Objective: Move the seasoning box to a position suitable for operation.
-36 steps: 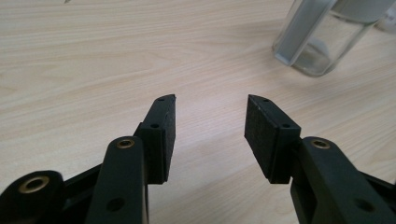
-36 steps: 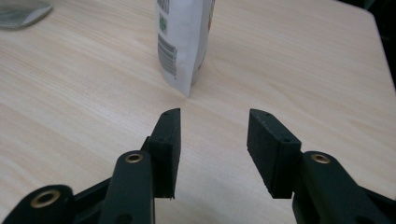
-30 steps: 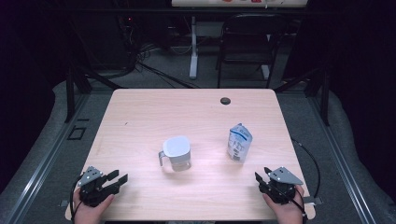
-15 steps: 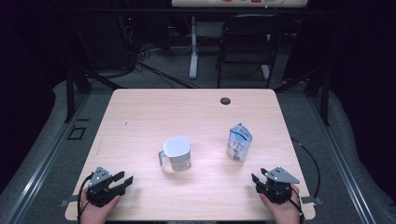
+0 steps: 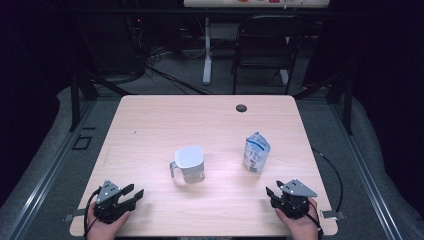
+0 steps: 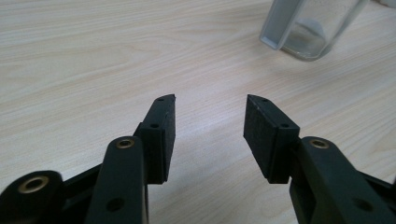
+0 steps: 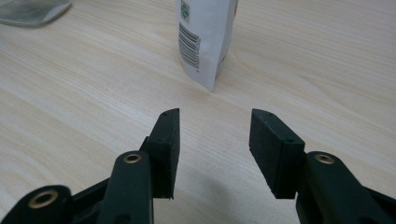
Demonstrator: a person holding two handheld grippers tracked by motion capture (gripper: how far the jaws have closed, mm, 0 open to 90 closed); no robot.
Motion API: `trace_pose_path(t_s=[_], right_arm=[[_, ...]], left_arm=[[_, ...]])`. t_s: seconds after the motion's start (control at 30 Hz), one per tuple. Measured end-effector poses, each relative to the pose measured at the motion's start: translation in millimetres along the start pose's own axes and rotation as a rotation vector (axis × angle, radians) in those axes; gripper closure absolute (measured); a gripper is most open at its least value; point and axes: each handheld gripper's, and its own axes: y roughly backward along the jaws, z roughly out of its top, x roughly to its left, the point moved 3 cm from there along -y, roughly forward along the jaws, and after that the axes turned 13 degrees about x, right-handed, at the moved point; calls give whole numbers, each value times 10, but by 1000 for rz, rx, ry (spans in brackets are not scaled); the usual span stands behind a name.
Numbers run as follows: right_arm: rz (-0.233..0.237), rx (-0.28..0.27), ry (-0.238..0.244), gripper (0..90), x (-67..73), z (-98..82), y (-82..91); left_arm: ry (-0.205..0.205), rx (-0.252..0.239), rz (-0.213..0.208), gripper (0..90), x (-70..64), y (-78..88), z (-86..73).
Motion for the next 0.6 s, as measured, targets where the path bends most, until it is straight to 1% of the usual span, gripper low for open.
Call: trace_pose_path(t_s=[0.13, 0.23, 0.3, 0.37, 0.4, 0.43, 0.47, 0.5, 0.57, 0.6], right_arm=[[-5, 21, 3, 543, 2, -9, -4], [-1, 14, 2, 543, 14, -6, 0], [-2, 15, 1, 542, 19, -6, 9], [2, 11, 0, 540, 27, -4, 15], [9, 3, -4, 540, 31, -2, 16], [17, -5, -17, 542, 35, -1, 15], [21, -6, -17, 544, 35, -2, 19], [23, -3, -12, 544, 34, -2, 26], [20, -6, -8, 544, 37, 1, 31], [25, -9, -12, 544, 39, 2, 30]], left_arm=[[10, -2, 0, 557, 6, 7, -6], [7, 0, 4, 556, -7, 10, -2], [2, -9, 4, 555, -19, 11, 13], [-2, -17, -6, 577, -33, 17, 35], [0, -7, -6, 579, -41, 24, 50], [5, -20, -12, 579, -46, 21, 62], [-1, -17, -17, 579, -48, 35, 78], [2, -26, -19, 579, -58, 44, 95], [8, -27, -22, 579, -73, 64, 135], [14, -29, -25, 578, -80, 70, 154]])
